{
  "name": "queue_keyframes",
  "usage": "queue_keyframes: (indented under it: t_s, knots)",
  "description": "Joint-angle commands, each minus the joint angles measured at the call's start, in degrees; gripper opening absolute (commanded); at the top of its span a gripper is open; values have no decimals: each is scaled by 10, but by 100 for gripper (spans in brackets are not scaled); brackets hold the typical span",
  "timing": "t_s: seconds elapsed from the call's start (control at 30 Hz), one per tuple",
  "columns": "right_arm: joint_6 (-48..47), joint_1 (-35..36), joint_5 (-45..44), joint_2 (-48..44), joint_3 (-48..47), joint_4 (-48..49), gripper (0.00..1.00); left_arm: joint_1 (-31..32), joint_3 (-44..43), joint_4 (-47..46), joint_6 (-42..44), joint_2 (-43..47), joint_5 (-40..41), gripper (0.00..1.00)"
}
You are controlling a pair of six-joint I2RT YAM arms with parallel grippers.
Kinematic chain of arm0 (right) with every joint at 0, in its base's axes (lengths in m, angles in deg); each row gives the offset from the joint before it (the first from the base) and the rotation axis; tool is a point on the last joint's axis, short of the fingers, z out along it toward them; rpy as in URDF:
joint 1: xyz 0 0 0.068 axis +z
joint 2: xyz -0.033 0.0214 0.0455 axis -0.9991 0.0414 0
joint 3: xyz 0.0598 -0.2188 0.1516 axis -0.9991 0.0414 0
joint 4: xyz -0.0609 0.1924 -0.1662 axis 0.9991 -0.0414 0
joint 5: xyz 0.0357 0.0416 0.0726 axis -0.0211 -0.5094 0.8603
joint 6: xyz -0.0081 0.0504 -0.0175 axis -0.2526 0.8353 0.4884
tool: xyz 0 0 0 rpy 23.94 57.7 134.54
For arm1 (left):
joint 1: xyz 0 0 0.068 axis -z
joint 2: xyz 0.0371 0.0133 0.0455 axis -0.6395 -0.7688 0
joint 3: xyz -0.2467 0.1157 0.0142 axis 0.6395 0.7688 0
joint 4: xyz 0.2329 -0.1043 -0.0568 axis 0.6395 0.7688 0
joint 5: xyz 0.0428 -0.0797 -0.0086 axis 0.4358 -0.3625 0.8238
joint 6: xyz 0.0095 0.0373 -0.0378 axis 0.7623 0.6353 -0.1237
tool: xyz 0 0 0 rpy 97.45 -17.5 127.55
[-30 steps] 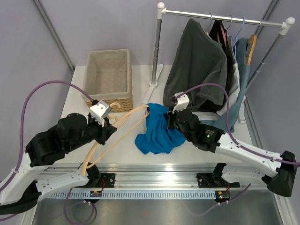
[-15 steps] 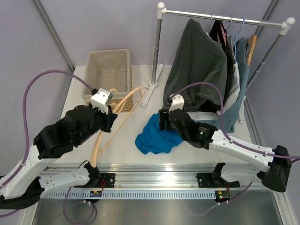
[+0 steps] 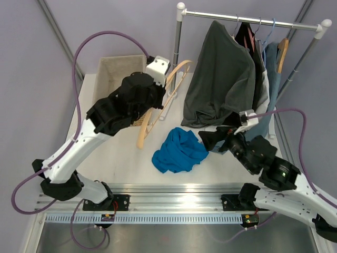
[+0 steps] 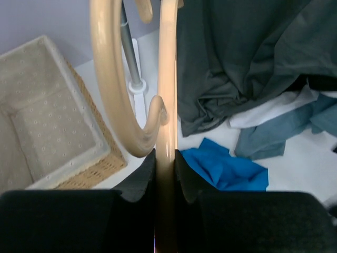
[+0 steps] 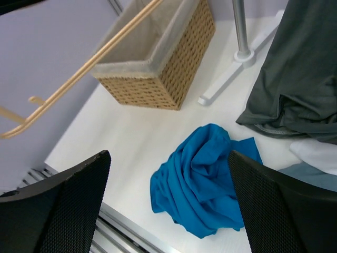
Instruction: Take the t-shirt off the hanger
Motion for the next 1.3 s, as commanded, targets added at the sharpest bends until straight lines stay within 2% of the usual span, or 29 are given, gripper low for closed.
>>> queue_keyframes:
  t_s: [0.0,0.13,0.2,0.27,0.37,0.43,0.57,0.7,0.77,0.8,0.87,0.9,0.97,1.07,1.27]
  knots:
    - [11,1,-16,-49,27,-3,100,-30,-74,-63,30,-45,-25,0]
    - [18,1,-4,-89,42,2,100,-67,-119,-106,63,-130,-80,0]
    - [12,2,5,-95,56,18,100,-78,-172,-104,68,-162,-80,0]
    - [-2,2,13,-92,63,29,100,-88,-190,-107,68,-188,-90,0]
    - [-15,1,21,-81,61,49,100,-86,-139,-119,65,-178,-178,0]
    - [-29,2,15,-77,51,67,99,-77,-90,-118,64,-163,-185,0]
    - [-103,2,27,-52,9,72,98,-55,6,-116,65,-87,-193,0]
    - [-177,1,30,20,-63,56,93,-50,99,-113,31,16,-267,0]
    - [-268,2,52,34,-57,90,88,-48,155,-112,13,79,-310,0]
    - [-304,1,59,37,-30,149,81,-48,172,-110,7,98,-318,0]
    - [-385,2,82,36,2,218,76,-48,215,-106,-14,154,-331,0]
    - [-407,2,93,38,27,274,72,-48,224,-102,-19,171,-336,0]
    - [-458,1,127,45,38,300,70,-48,238,-82,-31,215,-346,0]
    - [-493,2,150,84,8,290,70,-48,240,-40,-37,256,-354,0]
    - [-514,2,165,97,-23,296,71,-48,232,19,-39,292,-353,0]
